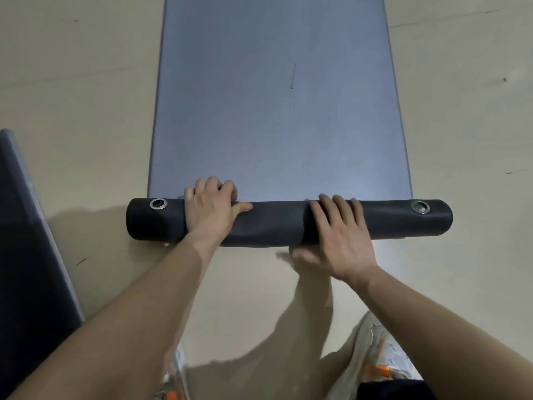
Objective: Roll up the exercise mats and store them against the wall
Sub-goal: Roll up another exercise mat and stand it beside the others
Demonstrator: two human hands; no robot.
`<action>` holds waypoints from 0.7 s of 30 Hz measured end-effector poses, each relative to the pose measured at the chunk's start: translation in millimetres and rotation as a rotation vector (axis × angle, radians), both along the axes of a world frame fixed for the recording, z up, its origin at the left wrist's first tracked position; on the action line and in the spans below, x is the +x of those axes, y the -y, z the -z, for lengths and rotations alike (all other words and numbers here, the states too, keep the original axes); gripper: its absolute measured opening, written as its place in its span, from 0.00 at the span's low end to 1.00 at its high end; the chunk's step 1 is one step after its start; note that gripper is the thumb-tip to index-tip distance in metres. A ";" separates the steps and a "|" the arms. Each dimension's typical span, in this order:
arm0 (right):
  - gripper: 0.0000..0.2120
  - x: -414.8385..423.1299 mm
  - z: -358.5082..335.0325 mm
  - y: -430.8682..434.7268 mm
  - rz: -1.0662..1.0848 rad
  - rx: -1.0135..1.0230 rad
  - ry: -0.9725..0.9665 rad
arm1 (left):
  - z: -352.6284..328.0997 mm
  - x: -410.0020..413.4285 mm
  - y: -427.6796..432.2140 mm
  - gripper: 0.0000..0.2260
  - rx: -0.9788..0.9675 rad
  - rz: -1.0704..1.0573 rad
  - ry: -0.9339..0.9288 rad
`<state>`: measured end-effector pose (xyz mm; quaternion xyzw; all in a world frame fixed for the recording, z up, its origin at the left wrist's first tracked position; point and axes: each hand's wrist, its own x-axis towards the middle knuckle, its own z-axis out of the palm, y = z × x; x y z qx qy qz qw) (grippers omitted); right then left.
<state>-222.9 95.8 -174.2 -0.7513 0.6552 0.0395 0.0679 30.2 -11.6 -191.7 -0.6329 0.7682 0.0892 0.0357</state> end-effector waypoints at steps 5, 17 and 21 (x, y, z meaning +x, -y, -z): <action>0.50 -14.2 15.1 32.7 -0.103 0.124 -0.131 | -1.9 10.5 -31.1 0.27 -0.141 0.074 -0.136; 0.33 -12.5 -36.1 61.5 -0.022 0.630 0.054 | -63.1 28.1 6.6 0.26 0.664 0.274 0.007; 0.41 -11.2 -34.0 -2.3 0.093 0.449 -0.043 | -61.6 17.9 13.1 0.24 0.924 0.278 -0.085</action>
